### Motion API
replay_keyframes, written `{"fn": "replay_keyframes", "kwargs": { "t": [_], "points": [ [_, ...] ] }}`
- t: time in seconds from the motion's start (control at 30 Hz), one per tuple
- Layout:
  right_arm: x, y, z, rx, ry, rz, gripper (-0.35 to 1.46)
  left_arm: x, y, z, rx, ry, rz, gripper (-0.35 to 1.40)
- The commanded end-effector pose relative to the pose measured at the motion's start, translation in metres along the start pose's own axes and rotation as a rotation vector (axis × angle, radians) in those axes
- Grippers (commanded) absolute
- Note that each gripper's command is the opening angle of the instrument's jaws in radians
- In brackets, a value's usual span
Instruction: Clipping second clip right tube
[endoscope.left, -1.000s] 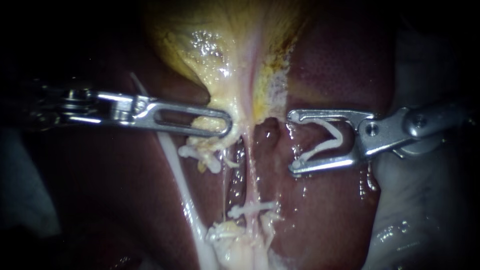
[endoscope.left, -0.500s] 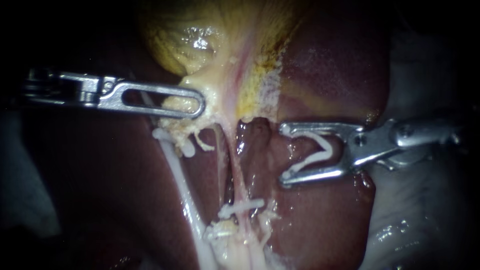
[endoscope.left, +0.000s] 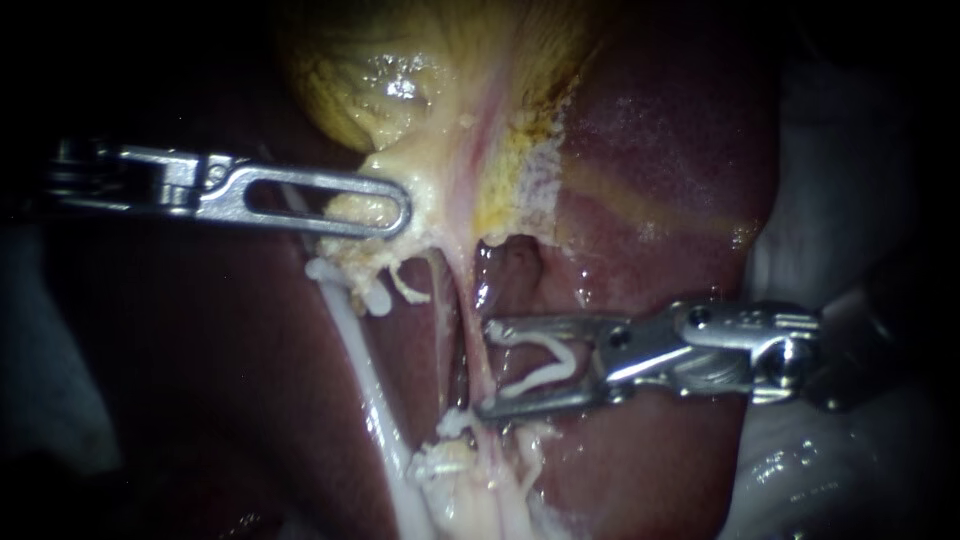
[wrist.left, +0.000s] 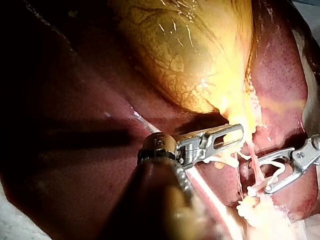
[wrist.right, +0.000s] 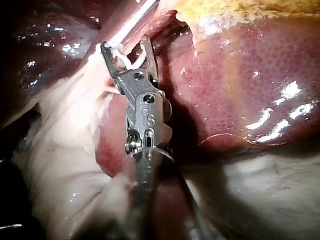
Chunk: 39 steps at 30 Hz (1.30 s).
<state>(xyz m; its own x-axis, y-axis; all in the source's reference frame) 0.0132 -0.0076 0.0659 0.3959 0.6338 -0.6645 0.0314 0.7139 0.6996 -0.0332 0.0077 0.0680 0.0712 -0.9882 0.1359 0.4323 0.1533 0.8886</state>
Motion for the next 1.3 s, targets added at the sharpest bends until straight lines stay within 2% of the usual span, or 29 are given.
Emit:
{"fn": "replay_keyframes", "kwargs": {
  "t": [0.03, 0.27, 0.47, 0.67, 0.73, 0.77, 0.87, 1.0, 1.13, 1.3],
  "points": [
    [0.0, -0.0001, 0.0003, 0.007, 0.0, 0.008, 0.46, 0.0, 0.0, 0.0, 0.0, 0.0, 0.0, -0.35],
    [-0.0001, -0.0002, 0.0015, 0.035, 0.011, 0.035, 0.46, 0.0, 0.0, 0.0001, -0.001, 0.0, 0.0, -0.35],
    [0.0001, -0.0004, 0.0016, 0.087, 0.063, 0.097, 0.39, 0.0, 0.0, 0.0001, -0.001, -0.001, 0.0, -0.35],
    [0.0001, -0.0004, 0.0015, 0.103, 0.063, 0.128, 0.26, 0.0001, 0.0, 0.0002, -0.001, -0.001, 0.0, -0.35],
    [0.0001, -0.0001, 0.0014, 0.097, 0.064, 0.14, 0.1, 0.0, 0.0, 0.0002, -0.001, -0.001, 0.0, -0.35],
    [0.0, 0.0, 0.0013, 0.095, 0.065, 0.14, -0.05, 0.0, 0.0, 0.0002, -0.001, -0.001, 0.0, -0.35],
    [-0.0001, 0.0001, 0.0011, 0.096, 0.064, 0.175, -0.35, 0.0, 0.0, 0.0002, -0.001, -0.001, 0.0, -0.35],
    [-0.0003, 0.0, 0.0008, 0.09, 0.068, 0.198, -0.35, 0.0, 0.0001, 0.0002, -0.001, -0.001, 0.0, -0.35],
    [-0.0007, -0.0003, 0.0008, 0.082, 0.035, 0.194, -0.35, 0.0, 0.0002, 0.0003, -0.001, -0.001, 0.001, -0.35],
    [-0.001, -0.0005, 0.001, 0.082, 0.031, 0.192, -0.35, 0.0001, 0.0002, 0.0003, -0.002, -0.001, 0.001, -0.35]
  ]
}}
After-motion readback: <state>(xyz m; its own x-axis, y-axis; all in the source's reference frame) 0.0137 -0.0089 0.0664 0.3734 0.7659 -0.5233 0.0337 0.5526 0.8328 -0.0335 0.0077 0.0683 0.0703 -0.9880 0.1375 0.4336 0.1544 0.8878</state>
